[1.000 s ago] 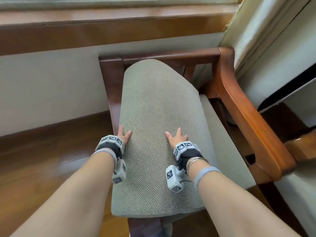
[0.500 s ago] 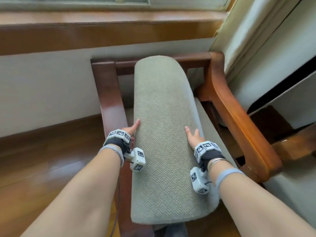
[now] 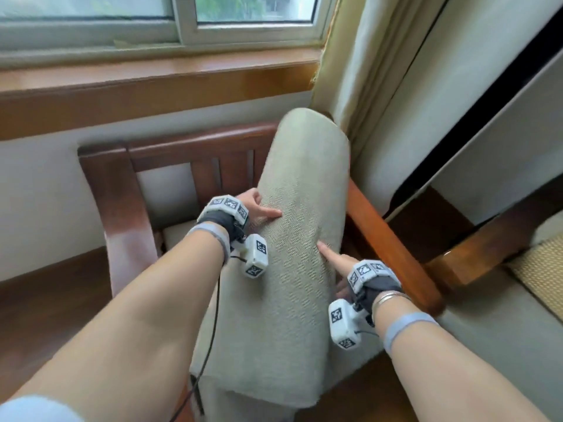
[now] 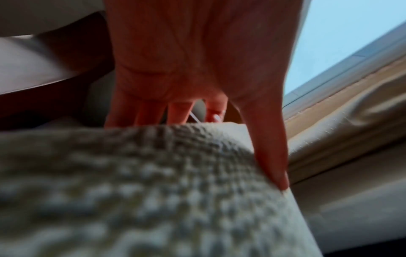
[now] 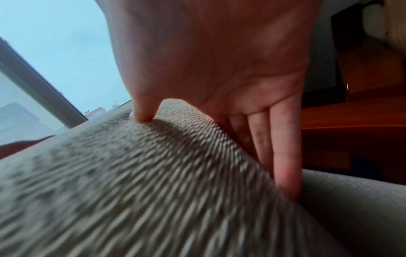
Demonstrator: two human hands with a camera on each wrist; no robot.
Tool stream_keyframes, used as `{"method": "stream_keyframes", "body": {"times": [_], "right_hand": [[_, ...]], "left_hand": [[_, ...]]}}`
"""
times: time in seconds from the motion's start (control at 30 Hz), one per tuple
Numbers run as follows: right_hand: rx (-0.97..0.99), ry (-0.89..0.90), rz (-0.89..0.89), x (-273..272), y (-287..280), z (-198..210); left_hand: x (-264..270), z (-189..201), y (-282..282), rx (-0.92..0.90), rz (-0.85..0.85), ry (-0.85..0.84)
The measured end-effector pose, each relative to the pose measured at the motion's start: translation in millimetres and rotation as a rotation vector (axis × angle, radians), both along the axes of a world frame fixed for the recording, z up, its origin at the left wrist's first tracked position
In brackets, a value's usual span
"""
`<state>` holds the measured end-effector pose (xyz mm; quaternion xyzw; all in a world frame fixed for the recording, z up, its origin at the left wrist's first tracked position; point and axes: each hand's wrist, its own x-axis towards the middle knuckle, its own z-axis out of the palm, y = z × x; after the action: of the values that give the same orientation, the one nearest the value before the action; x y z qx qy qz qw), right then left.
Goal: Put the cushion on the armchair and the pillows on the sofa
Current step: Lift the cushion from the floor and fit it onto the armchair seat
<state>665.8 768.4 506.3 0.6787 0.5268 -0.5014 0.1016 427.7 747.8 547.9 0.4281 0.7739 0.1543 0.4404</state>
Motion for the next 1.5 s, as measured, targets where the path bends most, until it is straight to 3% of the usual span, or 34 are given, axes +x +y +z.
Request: {"method": "stream_keyframes", "body": {"times": [0.13,0.2,0.27,0.37,0.53,0.83,1.03,1.2,1.3,1.4,1.5], "right_hand": [[-0.141,0.159,0.031,-1.4,6.1,-13.5],[-0.113,0.189,0.149,-23.0,16.0,-13.2],[-0.083,0.204,0.277,-53.4,29.2,-5.4],[0.013,0.167,0.384,-91.3,58.5,5.9],[0.414,-0.121,0.589,-113.6,115.9,35.0],[0.589,-0.433,0.788,-134.9,173.5,57.2],[0.681,-0.43,0.897,-163.0,213.1,52.9],[0.639,-0.462,0.916,-171.9,264.0,48.7],[0.692,-0.286,0.753,-174.2,304.1,29.3],[0.784,-0.299,0.625,-179.1,321.8,20.4],[0.76,-0.289,0.518,-180.1,328.9,14.4]], "left_hand": [[-9.4,23.2,49.4,-0.16,-0.222,0.264],[-42.9,-3.8,82.1,-0.237,-0.206,0.402],[-74.7,-33.6,97.1,-0.277,-0.162,0.388],[-53.5,1.5,57.9,-0.267,-0.128,0.379],[-51.4,15.5,30.6,-0.233,0.025,0.358],[-66.6,-10.5,-15.8,-0.322,0.28,0.401],[-80.7,-35.2,-69.6,-0.486,0.498,0.356],[-79.1,-65.5,-93.8,-0.509,0.791,0.193],[-69.4,-71.3,-99.4,-0.536,0.917,0.204],[-44.6,-34.9,-99.2,-0.6,1.034,0.279],[-25.7,-23.2,-104.9,-0.652,1.194,0.356]]}}
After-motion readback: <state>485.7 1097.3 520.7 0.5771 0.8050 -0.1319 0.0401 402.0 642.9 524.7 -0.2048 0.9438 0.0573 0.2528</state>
